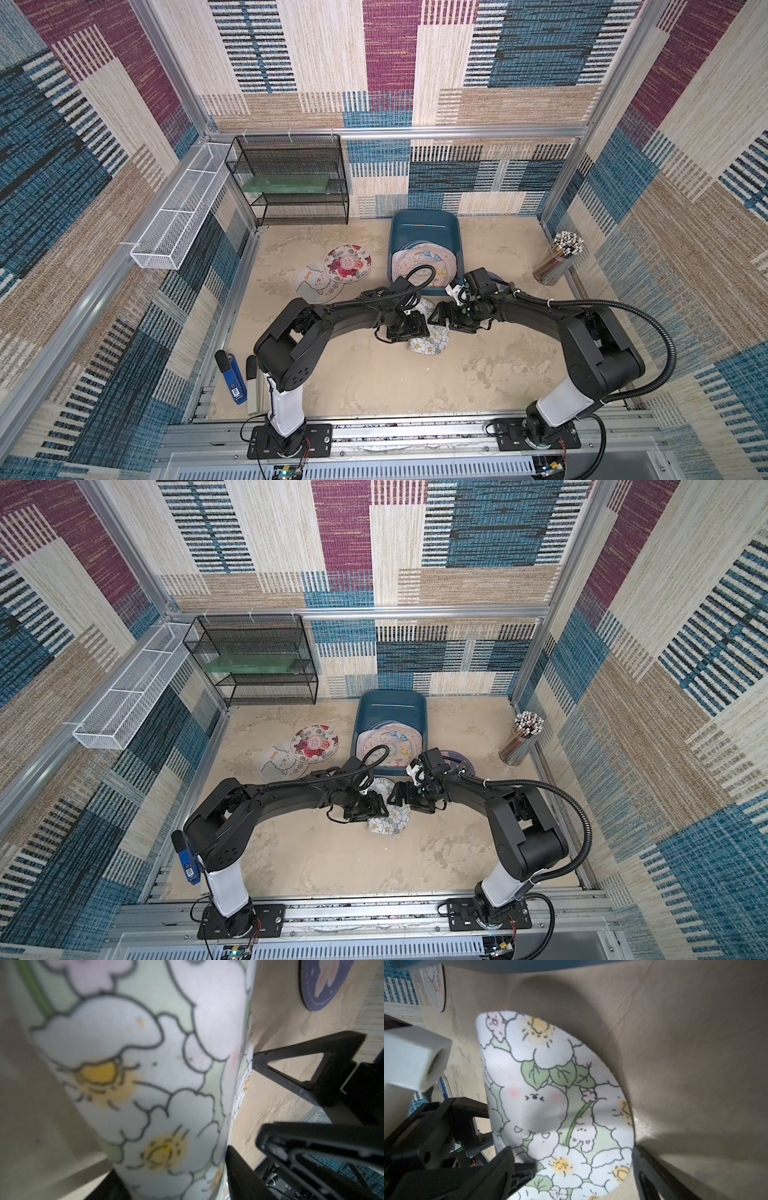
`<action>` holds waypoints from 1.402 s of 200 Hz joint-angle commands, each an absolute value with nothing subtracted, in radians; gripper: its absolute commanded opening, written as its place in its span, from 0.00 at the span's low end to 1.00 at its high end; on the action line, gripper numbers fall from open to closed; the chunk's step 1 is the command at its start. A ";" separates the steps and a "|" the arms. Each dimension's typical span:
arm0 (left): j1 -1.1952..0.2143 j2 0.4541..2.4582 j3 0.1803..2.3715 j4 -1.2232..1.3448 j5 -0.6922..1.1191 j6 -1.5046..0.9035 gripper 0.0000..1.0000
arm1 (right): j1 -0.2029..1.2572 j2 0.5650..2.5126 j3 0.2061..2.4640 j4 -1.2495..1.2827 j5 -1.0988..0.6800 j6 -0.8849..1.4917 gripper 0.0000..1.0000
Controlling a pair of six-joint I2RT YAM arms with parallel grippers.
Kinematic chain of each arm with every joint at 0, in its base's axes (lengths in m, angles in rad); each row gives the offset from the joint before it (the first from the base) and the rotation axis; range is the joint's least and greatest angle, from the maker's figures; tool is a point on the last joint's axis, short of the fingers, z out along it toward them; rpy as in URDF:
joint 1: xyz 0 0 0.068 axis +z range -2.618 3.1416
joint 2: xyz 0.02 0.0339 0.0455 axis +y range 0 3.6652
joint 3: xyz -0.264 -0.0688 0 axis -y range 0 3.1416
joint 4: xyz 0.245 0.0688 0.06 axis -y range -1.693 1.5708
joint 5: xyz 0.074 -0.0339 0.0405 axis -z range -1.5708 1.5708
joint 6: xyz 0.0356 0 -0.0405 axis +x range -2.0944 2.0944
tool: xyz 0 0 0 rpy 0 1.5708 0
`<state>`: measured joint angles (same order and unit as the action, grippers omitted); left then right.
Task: Put the coasters into the storage box
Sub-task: Pick up the coaster from the center of the board, then place the coaster in the storage box.
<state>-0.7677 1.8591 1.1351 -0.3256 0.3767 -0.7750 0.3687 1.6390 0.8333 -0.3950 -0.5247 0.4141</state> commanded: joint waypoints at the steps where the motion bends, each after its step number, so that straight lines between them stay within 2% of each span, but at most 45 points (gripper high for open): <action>1: -0.767 1.837 1.132 -0.368 0.337 -0.772 0.66 | 0.365 1.677 0.807 -0.549 -0.390 0.411 0.92; 29: -0.767 1.813 1.139 -0.404 0.320 -0.751 0.69 | 0.370 1.686 0.807 -0.545 -0.396 0.413 0.91; 47: -0.767 1.800 1.129 -0.411 0.314 -0.747 0.66 | 0.371 1.686 0.805 -0.543 -0.399 0.416 0.91; 71: -0.767 1.808 1.124 -0.405 0.321 -0.749 0.48 | 0.373 1.684 0.807 -0.543 -0.403 0.417 0.91; 91: -0.765 1.807 1.127 -0.403 0.321 -0.750 0.43 | 0.372 1.680 0.811 -0.548 -0.401 0.418 0.91; 110: -0.767 1.816 1.139 -0.406 0.319 -0.747 0.31 | 0.373 1.675 0.815 -0.552 -0.404 0.418 0.91; 156: -0.767 1.759 1.129 -0.448 0.300 -0.731 0.10 | 0.364 1.641 0.823 -0.574 -0.403 0.413 0.91; 191: -0.767 1.657 1.128 -0.523 0.262 -0.677 0.07 | 0.323 1.583 0.834 -0.601 -0.410 0.403 0.92; 225: -0.767 1.603 1.221 -0.619 0.255 -0.617 0.07 | 0.277 1.544 0.843 -0.636 -0.428 0.381 0.92; 280: -0.759 1.670 1.485 -0.694 0.293 -0.514 0.08 | 0.224 1.467 0.841 -0.678 -0.444 0.370 0.92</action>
<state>-0.7658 1.6215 1.3853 -0.6537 0.2691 -0.5976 0.2386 1.4929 0.8375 -0.6441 -0.4438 0.3836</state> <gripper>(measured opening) 0.078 0.923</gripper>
